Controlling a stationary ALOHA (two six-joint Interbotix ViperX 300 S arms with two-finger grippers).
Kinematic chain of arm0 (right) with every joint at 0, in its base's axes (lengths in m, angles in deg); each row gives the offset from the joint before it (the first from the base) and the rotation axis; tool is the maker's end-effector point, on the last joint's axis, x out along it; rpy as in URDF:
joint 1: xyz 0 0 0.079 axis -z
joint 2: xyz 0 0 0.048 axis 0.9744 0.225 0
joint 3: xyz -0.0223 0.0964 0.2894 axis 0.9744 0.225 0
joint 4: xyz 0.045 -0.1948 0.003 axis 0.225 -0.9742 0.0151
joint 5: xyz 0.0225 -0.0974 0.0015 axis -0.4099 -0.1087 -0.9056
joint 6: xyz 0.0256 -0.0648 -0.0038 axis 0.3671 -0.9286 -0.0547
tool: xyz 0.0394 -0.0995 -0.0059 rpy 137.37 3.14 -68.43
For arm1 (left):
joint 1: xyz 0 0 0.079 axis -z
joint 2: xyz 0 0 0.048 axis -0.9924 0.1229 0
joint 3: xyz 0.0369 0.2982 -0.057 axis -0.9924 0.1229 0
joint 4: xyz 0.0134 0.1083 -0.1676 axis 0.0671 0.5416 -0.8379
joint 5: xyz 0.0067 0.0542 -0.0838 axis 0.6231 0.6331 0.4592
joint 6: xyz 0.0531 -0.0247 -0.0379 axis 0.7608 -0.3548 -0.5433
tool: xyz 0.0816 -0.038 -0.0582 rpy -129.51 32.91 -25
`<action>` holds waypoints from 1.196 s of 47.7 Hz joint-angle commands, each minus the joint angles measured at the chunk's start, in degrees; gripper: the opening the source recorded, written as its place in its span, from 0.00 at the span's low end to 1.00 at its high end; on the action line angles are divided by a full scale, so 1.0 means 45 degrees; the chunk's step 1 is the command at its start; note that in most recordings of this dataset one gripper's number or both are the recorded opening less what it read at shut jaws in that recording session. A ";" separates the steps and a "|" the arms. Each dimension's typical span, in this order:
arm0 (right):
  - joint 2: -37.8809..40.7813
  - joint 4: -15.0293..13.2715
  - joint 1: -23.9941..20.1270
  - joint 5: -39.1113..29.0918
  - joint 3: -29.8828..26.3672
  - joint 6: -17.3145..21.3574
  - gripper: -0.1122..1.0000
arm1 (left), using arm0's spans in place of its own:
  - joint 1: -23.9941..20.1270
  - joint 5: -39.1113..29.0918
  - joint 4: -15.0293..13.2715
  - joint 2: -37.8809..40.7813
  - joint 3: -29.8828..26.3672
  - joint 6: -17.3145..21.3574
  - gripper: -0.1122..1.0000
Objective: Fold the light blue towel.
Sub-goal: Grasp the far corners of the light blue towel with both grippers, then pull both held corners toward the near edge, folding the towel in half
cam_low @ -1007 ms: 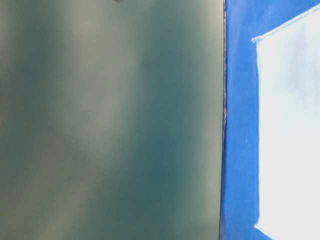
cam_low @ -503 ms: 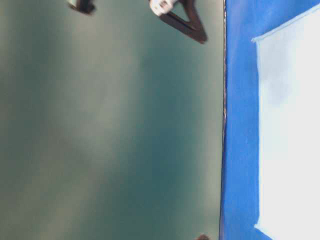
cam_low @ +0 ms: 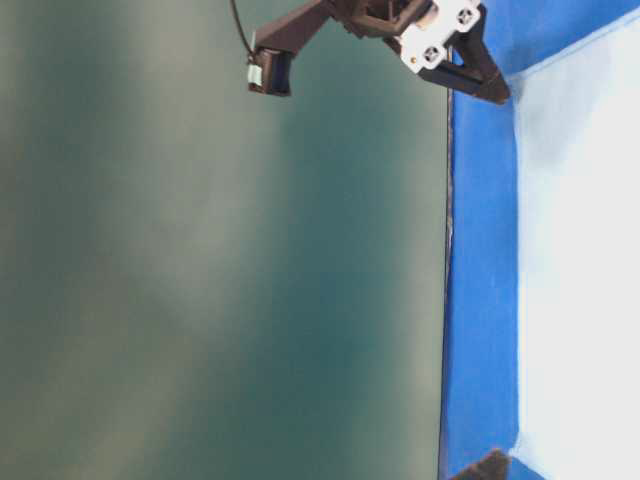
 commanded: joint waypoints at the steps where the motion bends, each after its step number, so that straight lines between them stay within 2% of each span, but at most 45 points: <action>1: 0.0078 -0.0039 0.0098 0.0039 -0.0215 0.0020 0.64 | -0.0176 0.0215 -0.0020 0.0371 -0.0312 0.0059 0.86; 15: 0.0605 -0.0039 0.0293 0.0039 -0.0273 0.0020 0.63 | -0.0586 0.0195 -0.0020 0.1250 -0.0762 0.0098 0.85; 19: 0.0605 -0.0020 0.0293 0.0039 -0.0273 0.0020 0.60 | -0.0605 0.0078 -0.0039 0.1250 -0.0762 0.0215 0.84; 21: 0.0605 -0.0039 0.0293 0.0039 -0.0254 0.0020 0.55 | -0.0586 0.0000 -0.0020 0.1250 -0.0762 0.0273 0.80; 24: 0.0605 -0.0039 0.0293 0.0039 -0.0254 0.0020 0.42 | -0.0547 -0.0195 -0.0020 0.1250 -0.0781 0.0371 0.70; 29: 0.0605 -0.0039 0.0293 -0.0059 -0.0273 0.0020 0.14 | -0.0430 -0.0352 -0.0020 0.1250 -0.0820 0.0469 0.41; 33: 0.0605 -0.0039 0.0313 -0.0117 -0.0313 0.0020 0.11 | -0.0371 -0.0449 -0.0020 0.1250 -0.0820 0.0469 0.20; 36: 0.0605 -0.0039 0.0293 -0.0098 -0.0371 0.0020 0.12 | -0.0332 -0.0469 -0.0020 0.1230 -0.0820 0.0469 0.11; 57: -0.0645 -0.0039 0.0293 -0.0566 -0.0508 0.0098 0.11 | -0.0293 -0.1348 -0.0020 -0.0625 -0.0820 0.0566 0.11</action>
